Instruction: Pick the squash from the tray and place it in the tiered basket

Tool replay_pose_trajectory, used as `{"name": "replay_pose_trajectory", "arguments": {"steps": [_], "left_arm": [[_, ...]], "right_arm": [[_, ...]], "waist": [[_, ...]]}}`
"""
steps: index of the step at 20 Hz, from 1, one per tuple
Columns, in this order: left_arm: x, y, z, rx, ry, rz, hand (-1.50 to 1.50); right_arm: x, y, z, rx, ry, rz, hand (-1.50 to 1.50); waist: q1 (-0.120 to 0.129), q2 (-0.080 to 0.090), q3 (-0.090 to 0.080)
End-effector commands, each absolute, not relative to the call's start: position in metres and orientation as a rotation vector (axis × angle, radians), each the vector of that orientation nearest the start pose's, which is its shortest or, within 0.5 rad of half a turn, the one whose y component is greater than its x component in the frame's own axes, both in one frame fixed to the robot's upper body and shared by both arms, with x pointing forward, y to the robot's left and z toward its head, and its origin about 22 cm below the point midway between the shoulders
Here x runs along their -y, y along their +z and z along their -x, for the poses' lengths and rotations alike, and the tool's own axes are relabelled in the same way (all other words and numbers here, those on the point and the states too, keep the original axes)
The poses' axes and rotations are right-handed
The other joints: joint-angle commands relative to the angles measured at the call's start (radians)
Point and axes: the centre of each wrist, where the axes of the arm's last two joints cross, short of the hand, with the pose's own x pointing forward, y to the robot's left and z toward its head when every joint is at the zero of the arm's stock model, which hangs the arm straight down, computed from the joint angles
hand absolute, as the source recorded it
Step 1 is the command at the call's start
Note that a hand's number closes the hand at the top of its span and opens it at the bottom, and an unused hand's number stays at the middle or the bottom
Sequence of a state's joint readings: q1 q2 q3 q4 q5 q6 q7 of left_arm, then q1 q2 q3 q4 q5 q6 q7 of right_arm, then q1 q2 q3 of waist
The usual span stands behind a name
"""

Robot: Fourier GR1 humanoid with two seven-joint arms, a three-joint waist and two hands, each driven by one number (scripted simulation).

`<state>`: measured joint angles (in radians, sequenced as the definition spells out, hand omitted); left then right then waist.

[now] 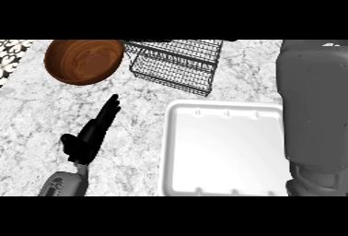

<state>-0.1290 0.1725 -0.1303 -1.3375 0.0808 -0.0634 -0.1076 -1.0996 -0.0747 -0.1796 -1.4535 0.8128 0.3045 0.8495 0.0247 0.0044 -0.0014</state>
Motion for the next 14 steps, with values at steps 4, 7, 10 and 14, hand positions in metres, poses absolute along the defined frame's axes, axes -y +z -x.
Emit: {"name": "replay_pose_trajectory", "arguments": {"steps": [4,7,10,14], "left_arm": [[-0.225,-0.019,-0.275,1.534,-0.272,0.099,0.0],[-0.221,-0.028,-0.27,1.532,-0.249,0.088,0.0],[-0.221,-0.012,-0.28,1.541,-0.266,0.101,0.0],[-0.226,-0.019,-0.279,1.554,-0.28,0.116,0.0]], "right_arm": [[0.09,0.319,-0.414,1.462,0.524,0.788,1.5],[0.071,0.328,-0.42,1.43,0.579,0.746,1.5],[0.048,0.313,-0.431,1.448,0.563,0.757,1.5],[0.05,0.273,-0.449,1.426,0.567,0.737,1.5]], "waist": [[0.017,0.009,0.0],[0.005,0.004,0.0],[0.023,0.01,0.0],[0.031,0.017,-0.001]]}}
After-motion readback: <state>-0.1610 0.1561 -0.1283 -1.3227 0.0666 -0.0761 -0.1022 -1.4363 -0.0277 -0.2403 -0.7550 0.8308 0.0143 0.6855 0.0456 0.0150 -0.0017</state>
